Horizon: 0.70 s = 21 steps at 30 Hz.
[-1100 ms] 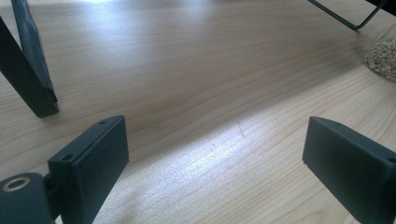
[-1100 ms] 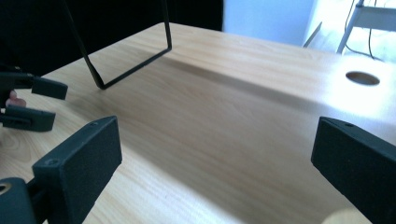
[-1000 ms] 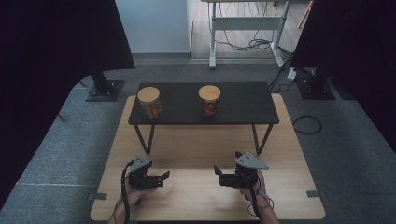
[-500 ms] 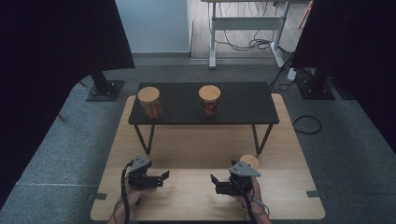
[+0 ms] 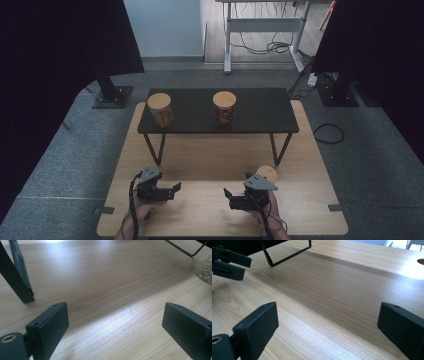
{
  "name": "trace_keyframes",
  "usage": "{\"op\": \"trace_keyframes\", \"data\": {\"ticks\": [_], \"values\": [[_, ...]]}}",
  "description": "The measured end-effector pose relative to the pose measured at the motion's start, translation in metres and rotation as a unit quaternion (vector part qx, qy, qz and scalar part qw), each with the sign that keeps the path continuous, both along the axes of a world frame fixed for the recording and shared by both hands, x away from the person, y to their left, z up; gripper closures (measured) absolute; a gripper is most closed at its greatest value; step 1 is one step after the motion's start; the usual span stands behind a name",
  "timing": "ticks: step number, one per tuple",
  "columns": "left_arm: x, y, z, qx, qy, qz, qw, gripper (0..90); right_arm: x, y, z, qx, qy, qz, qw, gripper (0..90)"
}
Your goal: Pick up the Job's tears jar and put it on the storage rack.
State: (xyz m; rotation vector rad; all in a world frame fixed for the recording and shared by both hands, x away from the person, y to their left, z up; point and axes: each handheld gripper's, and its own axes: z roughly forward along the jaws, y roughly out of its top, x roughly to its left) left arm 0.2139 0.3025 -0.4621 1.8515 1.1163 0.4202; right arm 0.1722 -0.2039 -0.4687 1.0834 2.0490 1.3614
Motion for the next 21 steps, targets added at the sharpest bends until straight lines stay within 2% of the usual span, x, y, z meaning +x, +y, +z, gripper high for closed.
{"op": "trace_keyframes", "data": {"ticks": [5,12,21], "values": [[0.0,0.0,0.0,0.0,-0.001,-0.002,1.0,6.4,0.002,-0.003,0.001,0.008,0.011,-0.005,0.9999,3.9],[-0.001,-0.002,0.0,0.001,-0.001,-0.002,1.0,6.5,-0.001,-0.011,0.003,0.022,0.012,-0.008,0.9997,5.9],[-0.001,-0.002,0.0,0.0,0.0,-0.001,1.0,6.5,-0.006,-0.01,0.01,0.002,0.008,-0.02,0.9998,0.0]]}}
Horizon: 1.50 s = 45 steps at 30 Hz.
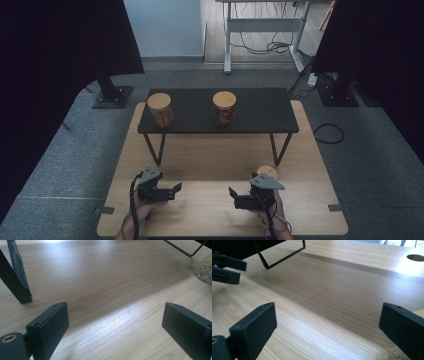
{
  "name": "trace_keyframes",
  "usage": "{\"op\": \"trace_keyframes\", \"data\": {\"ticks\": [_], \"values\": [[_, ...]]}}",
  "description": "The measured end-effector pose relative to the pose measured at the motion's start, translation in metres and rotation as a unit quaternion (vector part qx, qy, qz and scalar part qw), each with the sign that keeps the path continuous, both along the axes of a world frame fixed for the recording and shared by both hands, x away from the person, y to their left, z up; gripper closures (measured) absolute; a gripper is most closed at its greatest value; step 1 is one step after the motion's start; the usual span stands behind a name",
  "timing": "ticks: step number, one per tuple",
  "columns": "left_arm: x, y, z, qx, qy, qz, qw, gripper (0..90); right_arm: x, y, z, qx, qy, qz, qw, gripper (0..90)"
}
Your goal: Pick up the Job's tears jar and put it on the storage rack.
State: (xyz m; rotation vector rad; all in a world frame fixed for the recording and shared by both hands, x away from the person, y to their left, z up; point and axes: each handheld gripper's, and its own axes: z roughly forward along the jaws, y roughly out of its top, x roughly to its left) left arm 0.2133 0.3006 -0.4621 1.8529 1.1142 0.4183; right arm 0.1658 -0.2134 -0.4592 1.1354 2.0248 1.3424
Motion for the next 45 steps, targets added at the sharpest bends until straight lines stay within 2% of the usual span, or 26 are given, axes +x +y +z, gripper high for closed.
{"op": "trace_keyframes", "data": {"ticks": [6,16,35,45], "values": [[0.001,0.0,0.0,0.001,0.002,-0.001,1.0,6.5,-0.007,-0.001,0.002,-0.01,-0.008,-0.01,0.9999,0.0],[0.001,-0.001,-0.001,0.001,0.004,-0.002,1.0,6.4,-0.015,-0.017,0.003,-0.015,-0.019,-0.019,0.9995,0.0],[0.002,-0.001,-0.002,0.002,0.007,0.0,1.0,6.2,-0.018,-0.033,0.004,-0.031,-0.013,-0.061,0.9976,0.0],[0.002,-0.002,-0.002,0.002,0.007,-0.001,1.0,6.2,-0.015,-0.044,0.002,-0.03,-0.007,-0.066,0.9973,0.0]]}}
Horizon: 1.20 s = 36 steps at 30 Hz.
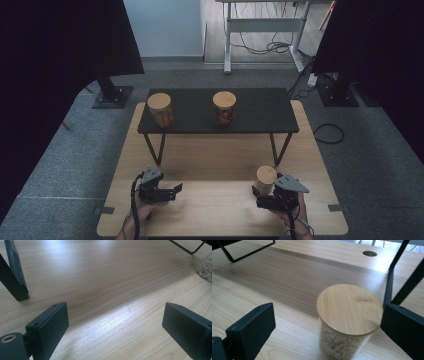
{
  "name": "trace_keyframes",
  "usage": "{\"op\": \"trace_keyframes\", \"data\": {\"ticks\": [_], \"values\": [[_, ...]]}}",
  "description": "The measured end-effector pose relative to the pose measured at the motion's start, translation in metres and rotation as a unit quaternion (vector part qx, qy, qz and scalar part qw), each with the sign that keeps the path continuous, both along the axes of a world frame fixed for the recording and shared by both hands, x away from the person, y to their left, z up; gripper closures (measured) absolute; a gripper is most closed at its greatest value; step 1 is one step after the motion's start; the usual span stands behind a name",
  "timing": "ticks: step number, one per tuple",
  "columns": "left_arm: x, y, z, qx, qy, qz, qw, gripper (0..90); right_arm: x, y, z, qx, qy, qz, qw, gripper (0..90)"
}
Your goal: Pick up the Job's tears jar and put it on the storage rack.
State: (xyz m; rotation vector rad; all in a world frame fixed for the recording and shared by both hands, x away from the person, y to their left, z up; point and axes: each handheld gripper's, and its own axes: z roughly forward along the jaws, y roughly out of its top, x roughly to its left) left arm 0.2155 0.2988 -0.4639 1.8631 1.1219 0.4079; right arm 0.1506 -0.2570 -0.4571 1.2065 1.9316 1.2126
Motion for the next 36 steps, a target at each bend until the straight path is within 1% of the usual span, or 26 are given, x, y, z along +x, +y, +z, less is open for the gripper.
{"op": "trace_keyframes", "data": {"ticks": [10,15,20,23,28,30,36], "values": [[0.0,0.0,0.0,0.0,0.0,0.0,1.0,6.3,0.003,-0.008,-0.003,-0.004,0.01,-0.009,0.9999,0.0],[0.0,0.001,0.0,0.0,0.0,0.0,1.0,6.2,0.006,-0.011,-0.004,-0.005,0.017,-0.009,0.9998,0.0],[0.0,0.001,0.0,0.0,0.001,0.0,1.0,6.3,0.01,-0.012,-0.007,-0.012,0.023,-0.007,0.9996,0.0],[0.0,0.0,0.0,0.001,0.001,0.0,1.0,6.3,0.015,-0.015,-0.009,-0.012,0.029,-0.003,0.9995,0.5],[0.001,0.0,0.0,0.002,0.001,-0.001,1.0,6.3,0.021,-0.014,-0.012,-0.015,0.035,-0.002,0.9993,1.1],[0.001,0.0,0.0,0.002,0.001,-0.001,1.0,6.3,0.024,-0.012,-0.013,-0.021,0.038,-0.001,0.999,1.2],[0.0,0.0,0.0,0.001,0.001,0.0,1.0,6.3,0.028,-0.011,-0.016,-0.022,0.043,-0.001,0.9988,1.6]]}}
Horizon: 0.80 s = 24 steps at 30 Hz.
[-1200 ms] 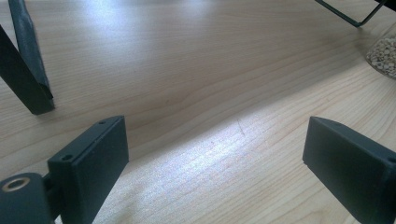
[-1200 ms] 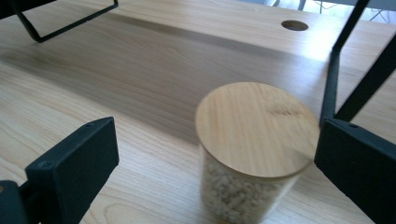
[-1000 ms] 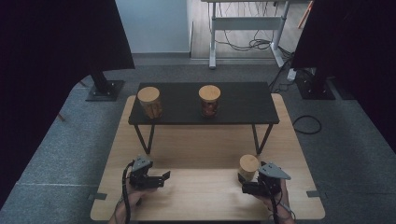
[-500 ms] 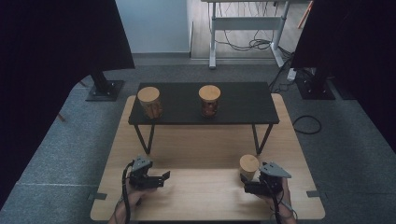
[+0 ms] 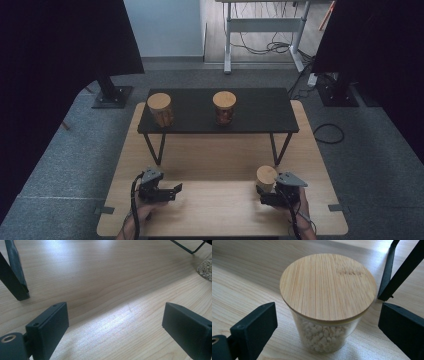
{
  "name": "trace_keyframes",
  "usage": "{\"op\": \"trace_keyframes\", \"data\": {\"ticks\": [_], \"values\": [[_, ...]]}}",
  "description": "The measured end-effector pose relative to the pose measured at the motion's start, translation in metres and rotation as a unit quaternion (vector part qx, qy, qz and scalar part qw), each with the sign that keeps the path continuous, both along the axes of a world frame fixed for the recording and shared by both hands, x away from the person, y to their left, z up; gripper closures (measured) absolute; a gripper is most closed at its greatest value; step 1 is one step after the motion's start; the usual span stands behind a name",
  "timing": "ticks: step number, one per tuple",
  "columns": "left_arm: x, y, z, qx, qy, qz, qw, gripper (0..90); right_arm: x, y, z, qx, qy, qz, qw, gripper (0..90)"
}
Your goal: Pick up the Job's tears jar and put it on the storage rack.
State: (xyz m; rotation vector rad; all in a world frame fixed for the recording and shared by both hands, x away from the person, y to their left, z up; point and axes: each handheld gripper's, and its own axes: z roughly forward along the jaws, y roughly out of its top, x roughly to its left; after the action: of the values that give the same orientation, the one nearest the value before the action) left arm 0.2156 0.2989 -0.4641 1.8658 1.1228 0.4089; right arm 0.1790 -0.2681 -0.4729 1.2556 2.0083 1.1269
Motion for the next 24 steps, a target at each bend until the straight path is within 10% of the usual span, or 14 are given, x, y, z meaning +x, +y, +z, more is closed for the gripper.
{"op": "trace_keyframes", "data": {"ticks": [24], "values": [[0.0,-0.001,0.0,0.002,0.0,0.0,1.0,6.2,0.023,0.004,-0.012,-0.001,0.009,0.005,0.9999,4.1]]}}
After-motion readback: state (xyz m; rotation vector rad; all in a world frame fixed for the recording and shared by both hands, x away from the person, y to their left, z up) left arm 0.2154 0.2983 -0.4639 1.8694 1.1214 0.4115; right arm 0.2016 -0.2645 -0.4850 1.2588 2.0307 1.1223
